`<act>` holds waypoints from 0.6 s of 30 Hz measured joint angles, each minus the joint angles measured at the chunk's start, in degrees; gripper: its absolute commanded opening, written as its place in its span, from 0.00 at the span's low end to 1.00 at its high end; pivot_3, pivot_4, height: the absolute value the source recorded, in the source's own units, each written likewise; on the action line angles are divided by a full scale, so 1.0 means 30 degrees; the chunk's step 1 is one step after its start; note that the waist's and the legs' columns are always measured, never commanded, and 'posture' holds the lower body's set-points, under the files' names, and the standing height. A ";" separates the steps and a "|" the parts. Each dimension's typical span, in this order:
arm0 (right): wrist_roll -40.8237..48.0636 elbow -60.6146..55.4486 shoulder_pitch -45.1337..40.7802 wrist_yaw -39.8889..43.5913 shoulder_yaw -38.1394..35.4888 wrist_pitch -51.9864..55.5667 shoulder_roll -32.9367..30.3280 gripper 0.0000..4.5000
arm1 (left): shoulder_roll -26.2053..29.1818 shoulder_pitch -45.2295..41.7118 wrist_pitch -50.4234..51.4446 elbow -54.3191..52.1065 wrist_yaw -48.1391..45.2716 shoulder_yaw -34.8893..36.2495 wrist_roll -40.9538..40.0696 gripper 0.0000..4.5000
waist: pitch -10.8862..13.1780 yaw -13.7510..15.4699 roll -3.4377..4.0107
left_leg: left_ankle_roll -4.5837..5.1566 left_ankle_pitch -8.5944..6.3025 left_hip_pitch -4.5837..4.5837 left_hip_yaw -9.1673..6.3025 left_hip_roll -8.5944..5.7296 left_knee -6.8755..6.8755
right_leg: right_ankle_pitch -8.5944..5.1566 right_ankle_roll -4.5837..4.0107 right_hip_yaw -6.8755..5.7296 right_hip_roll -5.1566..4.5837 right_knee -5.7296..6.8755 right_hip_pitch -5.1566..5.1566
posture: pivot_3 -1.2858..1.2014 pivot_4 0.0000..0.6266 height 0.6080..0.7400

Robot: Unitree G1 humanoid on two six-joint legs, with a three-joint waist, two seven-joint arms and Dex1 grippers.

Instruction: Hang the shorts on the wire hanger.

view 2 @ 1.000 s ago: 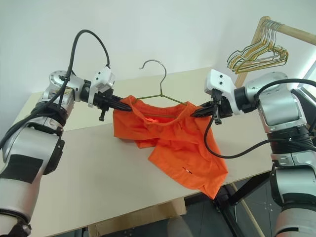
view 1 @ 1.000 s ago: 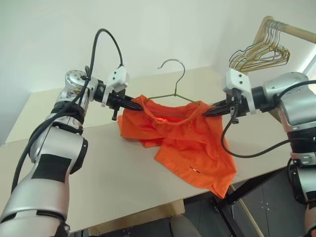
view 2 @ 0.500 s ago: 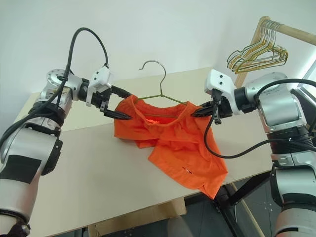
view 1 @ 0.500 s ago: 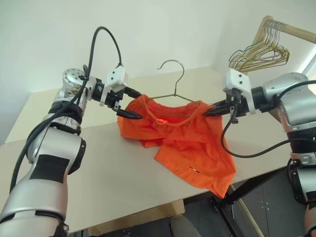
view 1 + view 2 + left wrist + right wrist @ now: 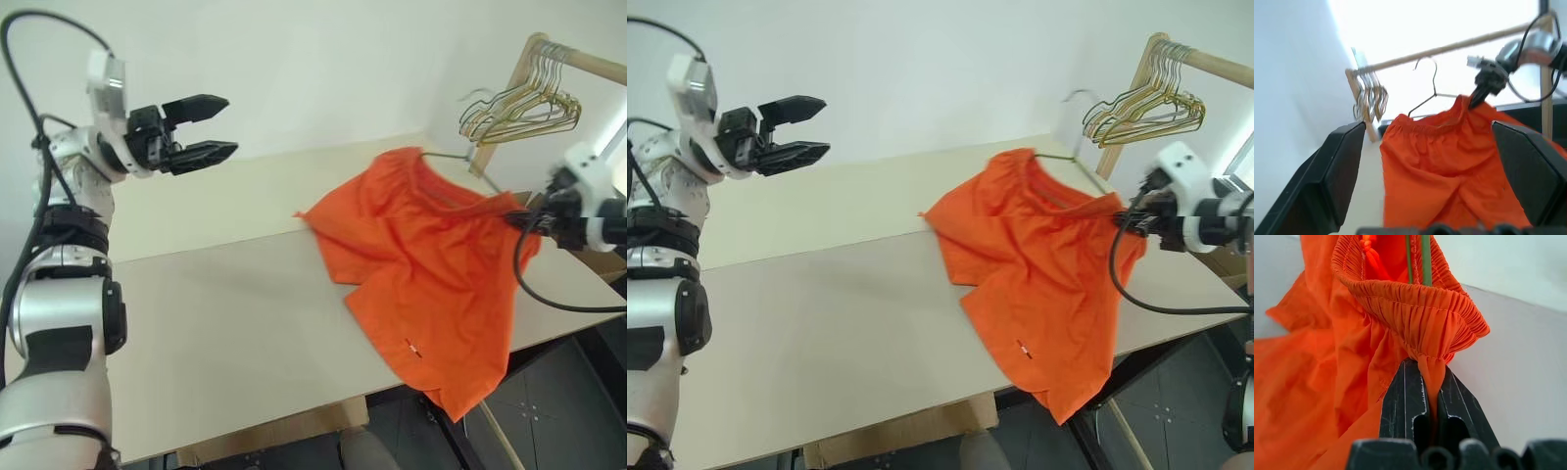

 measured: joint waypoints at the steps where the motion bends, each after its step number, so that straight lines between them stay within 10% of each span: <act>1: -0.0019 -0.0072 0.0217 -0.0751 -0.0475 0.0879 0.0000 0.00 | -0.0192 0.0363 0.0494 -0.0397 0.0000 0.0436 -0.0353 0.99 | 0.0000 0.0003 0.0000 | 0.0004 0.0003 0.0000 0.0001 -0.0003 0.0002 | 0.0000 0.0000 0.0000 0.0001 0.0000 0.0004 | 0.40 0.00 1.00; 18: -0.3437 0.2284 -0.3122 -1.5274 -0.6061 0.4026 0.3474 0.00 | -0.4051 0.4155 0.2409 -0.7110 0.2537 0.2715 -0.0364 0.99 | -0.0097 -0.0755 0.0154 | 0.0018 0.0007 0.0337 0.0093 0.0012 -0.0128 | -0.0001 0.0002 0.0113 0.0016 -0.0082 0.0322 | 0.38 0.00 1.00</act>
